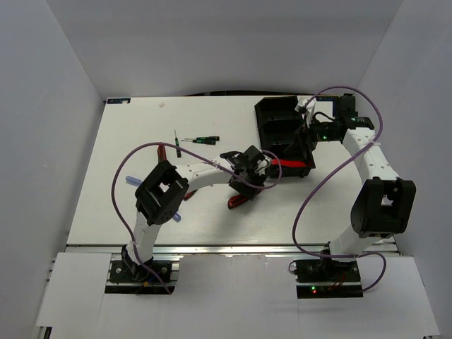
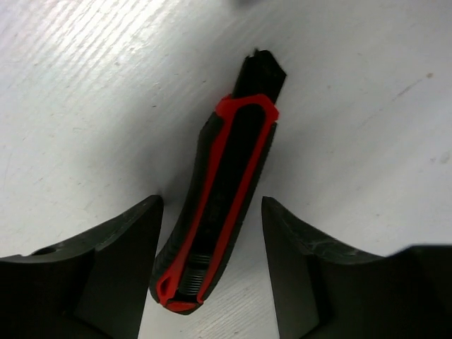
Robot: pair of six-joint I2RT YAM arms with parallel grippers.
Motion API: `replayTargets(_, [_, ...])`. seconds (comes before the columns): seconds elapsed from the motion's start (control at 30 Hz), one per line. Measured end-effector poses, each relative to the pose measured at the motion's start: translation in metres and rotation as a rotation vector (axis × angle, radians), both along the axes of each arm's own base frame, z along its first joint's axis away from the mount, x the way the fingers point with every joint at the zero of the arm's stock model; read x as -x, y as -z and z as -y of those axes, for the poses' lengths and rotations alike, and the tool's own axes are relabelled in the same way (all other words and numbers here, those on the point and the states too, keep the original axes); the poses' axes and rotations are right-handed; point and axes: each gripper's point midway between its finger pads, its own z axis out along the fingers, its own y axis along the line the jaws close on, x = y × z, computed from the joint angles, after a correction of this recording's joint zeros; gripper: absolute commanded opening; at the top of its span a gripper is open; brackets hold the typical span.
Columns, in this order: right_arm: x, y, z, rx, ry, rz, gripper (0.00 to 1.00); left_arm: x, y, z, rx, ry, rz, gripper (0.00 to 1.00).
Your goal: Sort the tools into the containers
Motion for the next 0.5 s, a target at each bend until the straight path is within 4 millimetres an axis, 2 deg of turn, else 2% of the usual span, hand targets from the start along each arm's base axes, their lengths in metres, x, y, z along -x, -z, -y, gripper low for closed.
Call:
replayTargets(0.1, [0.0, 0.0, 0.0, 0.0, 0.001, 0.001, 0.87, -0.002, 0.003, -0.004, -0.034, -0.008, 0.013, 0.49])
replayTargets(0.13, [-0.001, 0.0, 0.0, 0.0, 0.003, 0.0, 0.87, -0.002, 0.004, -0.005, -0.042, -0.009, 0.018, 0.3])
replayTargets(0.23, [-0.002, -0.001, 0.002, -0.001, 0.009, 0.001, 0.87, -0.003, 0.003, -0.007, -0.054, -0.01, 0.026, 0.05])
replayTargets(0.33, [-0.004, -0.001, 0.008, 0.0, 0.028, 0.002, 0.87, -0.002, 0.002, -0.008, -0.061, -0.01, 0.028, 0.0])
replayTargets(0.4, [-0.006, -0.002, 0.014, 0.001, 0.042, 0.007, 0.87, 0.001, 0.001, -0.009, -0.06, -0.003, 0.016, 0.0])
replayTargets(0.5, [-0.008, -0.006, 0.019, 0.001, 0.058, 0.023, 0.87, 0.009, -0.013, -0.005, -0.021, 0.034, -0.005, 0.0])
